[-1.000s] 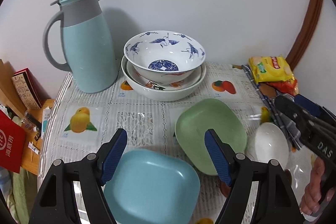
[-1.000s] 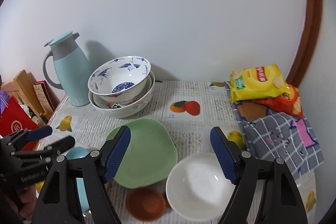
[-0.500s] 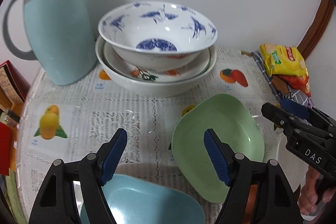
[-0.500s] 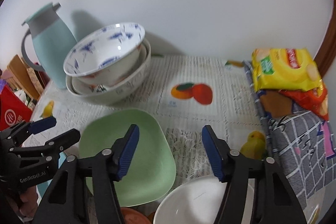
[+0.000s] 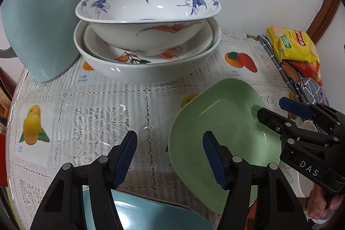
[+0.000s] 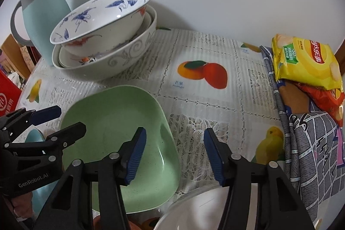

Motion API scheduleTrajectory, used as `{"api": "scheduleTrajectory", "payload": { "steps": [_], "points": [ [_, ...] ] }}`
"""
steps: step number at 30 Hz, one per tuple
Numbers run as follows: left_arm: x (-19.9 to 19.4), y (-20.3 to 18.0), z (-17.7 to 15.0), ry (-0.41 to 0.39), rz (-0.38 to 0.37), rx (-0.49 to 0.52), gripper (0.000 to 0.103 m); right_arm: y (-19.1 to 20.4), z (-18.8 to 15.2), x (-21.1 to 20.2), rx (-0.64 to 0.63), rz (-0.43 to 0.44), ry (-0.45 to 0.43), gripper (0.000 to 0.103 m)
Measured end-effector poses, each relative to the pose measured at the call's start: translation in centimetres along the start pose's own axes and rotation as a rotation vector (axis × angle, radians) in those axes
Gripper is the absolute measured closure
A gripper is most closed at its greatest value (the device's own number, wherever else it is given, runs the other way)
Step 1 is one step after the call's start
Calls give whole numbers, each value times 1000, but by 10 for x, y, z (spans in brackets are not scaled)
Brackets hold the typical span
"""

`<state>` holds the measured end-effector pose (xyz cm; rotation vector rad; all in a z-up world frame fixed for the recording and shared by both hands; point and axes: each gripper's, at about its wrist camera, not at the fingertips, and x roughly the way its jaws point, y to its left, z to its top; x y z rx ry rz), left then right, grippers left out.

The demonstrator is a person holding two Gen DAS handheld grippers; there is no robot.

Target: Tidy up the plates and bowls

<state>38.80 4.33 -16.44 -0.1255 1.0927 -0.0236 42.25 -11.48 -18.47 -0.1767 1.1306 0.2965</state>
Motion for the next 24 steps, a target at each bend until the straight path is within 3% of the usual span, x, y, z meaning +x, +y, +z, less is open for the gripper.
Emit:
{"api": "scheduleTrajectory", "payload": {
  "steps": [6,11,15,19,24],
  "points": [
    [10,-4,-2,14,-5,-4,51,2,1,7,-7,-15,18,64],
    [12,-6,-2,9,-26,7,63,3,2,15,-2,-7,33,67],
    [14,-5,-2,3,-12,1,75,3,0,24,2,2,68,82],
    [13,1,-2,-1,-42,-26,87,7,-2,26,-10,-4,65,84],
    [9,5,-1,-15,-68,-55,90,8,-3,23,-1,-7,41,86]
  ]
}}
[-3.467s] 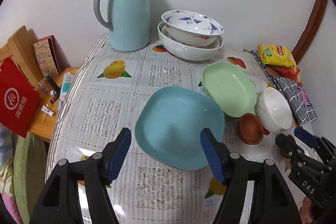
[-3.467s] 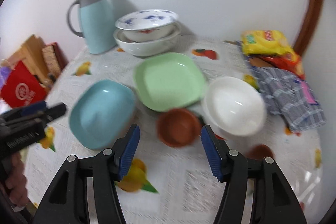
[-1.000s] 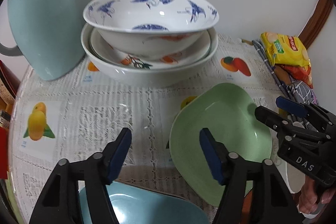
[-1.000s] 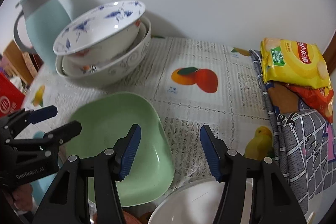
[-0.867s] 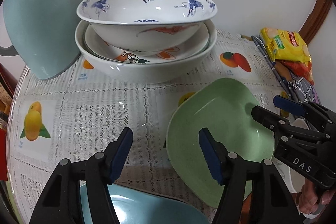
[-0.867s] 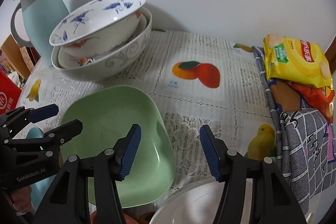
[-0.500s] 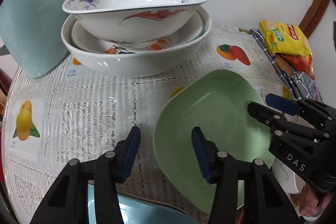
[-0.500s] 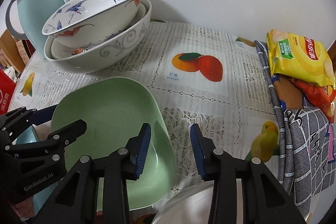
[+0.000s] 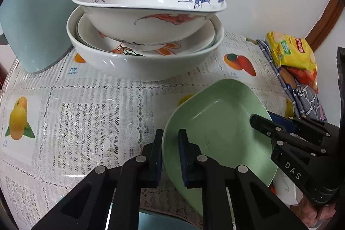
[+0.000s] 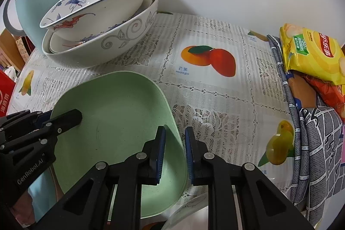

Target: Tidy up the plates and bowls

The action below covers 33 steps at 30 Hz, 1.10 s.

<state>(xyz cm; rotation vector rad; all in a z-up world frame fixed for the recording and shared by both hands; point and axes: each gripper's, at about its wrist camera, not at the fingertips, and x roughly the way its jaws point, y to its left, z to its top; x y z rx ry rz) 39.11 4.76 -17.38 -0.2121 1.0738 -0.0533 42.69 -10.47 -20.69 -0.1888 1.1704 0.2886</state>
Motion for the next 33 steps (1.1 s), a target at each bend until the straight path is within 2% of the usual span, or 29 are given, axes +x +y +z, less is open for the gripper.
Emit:
{"api": "scheduleTrajectory", "payload": {
  "steps": [16,25,33],
  "points": [
    [-30,-3,3,-65,-9,7,90,-9,3,-39,61,39,-125,88],
    [-48,-3,4,-81,47,10,91,-2,6,-66,69,67,-181,89],
    [-88,-5,4,-135,33,-10,92,7,1,-110,77,66,-260,89]
  ]
}}
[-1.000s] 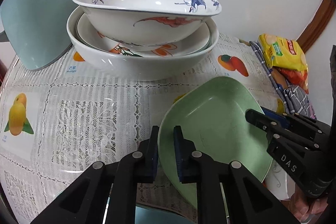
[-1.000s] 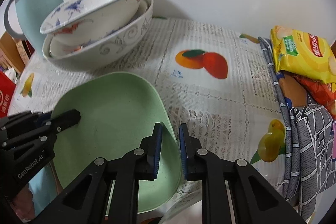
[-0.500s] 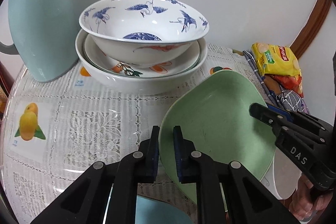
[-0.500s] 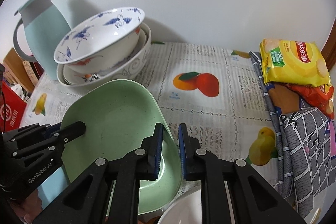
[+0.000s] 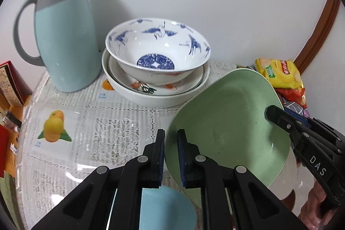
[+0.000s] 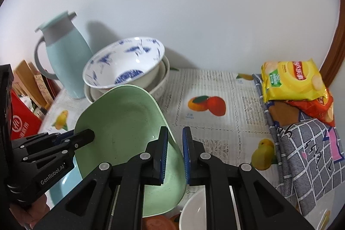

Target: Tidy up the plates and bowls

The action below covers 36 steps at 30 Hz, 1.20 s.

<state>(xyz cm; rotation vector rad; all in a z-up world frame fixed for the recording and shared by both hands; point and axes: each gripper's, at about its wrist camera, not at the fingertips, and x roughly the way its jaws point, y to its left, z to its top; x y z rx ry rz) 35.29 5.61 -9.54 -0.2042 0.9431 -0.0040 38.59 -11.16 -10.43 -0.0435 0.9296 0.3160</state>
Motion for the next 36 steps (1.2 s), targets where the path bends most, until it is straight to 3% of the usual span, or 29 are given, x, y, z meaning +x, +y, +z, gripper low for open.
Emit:
{"api": "scheduleTrajectory", "payload": {
  "steps": [9,22,36],
  "points": [
    [-55,0,-13,-56,-14,-6,92,17,-10,-58,-2,-6,-58,89],
    [-127,5,-57,-116,-27,6,92,41,-46,-137,13,-17,-108,89],
    [-171,12,-98,-138,-11,-20,92,63,-82,-179,8,5,-134,89]
  ]
}}
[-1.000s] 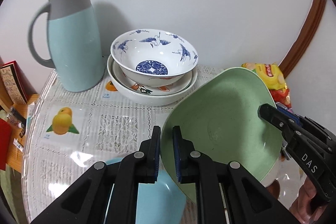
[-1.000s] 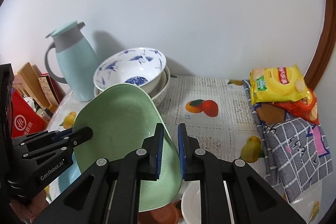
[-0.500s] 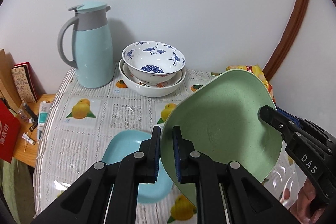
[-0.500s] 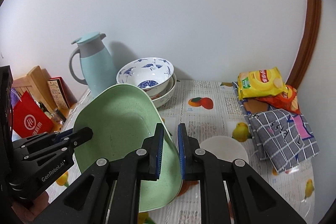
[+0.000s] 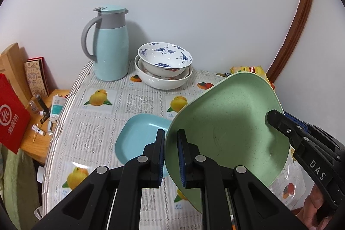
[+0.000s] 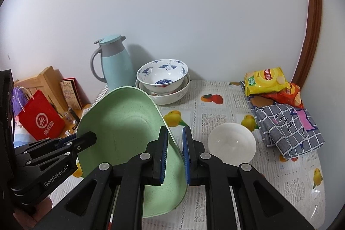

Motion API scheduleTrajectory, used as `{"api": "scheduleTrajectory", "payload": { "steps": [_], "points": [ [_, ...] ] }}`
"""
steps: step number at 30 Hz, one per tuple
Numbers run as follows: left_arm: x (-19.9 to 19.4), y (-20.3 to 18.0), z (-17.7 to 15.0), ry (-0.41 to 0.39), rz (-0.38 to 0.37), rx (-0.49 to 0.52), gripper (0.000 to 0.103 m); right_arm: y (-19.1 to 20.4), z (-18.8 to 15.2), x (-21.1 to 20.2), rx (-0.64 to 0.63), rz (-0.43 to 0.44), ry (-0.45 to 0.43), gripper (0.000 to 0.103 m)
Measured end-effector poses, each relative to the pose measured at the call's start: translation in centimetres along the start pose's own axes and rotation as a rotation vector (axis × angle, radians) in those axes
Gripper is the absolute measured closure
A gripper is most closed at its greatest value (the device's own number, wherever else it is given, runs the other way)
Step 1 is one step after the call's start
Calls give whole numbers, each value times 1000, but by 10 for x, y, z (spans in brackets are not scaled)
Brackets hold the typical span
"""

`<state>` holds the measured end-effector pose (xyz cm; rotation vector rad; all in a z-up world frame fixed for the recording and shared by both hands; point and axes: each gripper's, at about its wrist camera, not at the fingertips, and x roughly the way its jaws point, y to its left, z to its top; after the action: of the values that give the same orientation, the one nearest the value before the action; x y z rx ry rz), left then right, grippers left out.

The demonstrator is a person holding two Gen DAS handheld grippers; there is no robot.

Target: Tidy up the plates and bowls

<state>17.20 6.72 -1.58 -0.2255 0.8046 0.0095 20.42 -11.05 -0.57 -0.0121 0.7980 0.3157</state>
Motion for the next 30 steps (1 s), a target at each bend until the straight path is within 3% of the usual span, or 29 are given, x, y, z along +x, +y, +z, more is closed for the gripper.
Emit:
{"api": "scheduleTrajectory", "payload": {
  "steps": [16,30],
  "points": [
    [-16,11,-6,-14,4,-32,92,12,-5,-14,-12,30,-20,89],
    [-7,24,-6,6,19,-59,92,19,-3,4,-18,52,1,89]
  ]
}}
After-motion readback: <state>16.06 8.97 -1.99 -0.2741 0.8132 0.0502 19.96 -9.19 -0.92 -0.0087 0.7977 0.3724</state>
